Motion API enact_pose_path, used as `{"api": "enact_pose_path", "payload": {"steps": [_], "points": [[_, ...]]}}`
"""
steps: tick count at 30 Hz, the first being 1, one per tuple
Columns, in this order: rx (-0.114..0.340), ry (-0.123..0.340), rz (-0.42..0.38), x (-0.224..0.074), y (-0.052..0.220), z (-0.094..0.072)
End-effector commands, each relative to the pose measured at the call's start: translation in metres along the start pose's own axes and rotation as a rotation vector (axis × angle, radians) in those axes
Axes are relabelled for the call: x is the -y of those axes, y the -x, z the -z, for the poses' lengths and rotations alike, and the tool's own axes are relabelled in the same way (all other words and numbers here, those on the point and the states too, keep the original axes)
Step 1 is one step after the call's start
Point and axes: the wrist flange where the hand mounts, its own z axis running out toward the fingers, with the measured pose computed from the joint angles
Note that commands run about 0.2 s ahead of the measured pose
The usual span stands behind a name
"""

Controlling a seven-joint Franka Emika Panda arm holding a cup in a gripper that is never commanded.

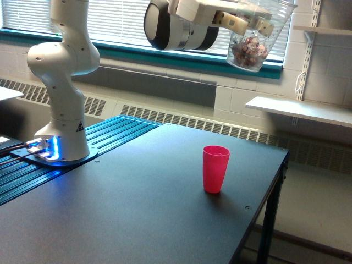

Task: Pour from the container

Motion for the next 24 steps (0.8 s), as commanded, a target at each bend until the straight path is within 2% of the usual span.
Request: {"api": "enact_pose_path", "payload": {"steps": [1,6,11,14,19,24], "points": [[0.041,0.092,-0.097,-0.027,-0.015,-0.008],[0.112,0.167,-0.121,-0.037,-0.004,-0.016],[0.173,0.25,-0.216,-0.049,0.005,-0.021],[0.215,0.294,-0.211,-0.053,0.013,-0.021],[0.288,0.371,-0.235,-0.059,0.03,-0.016],[0.367,0.464,-0.277,-0.071,0.05,-0.001]]}}
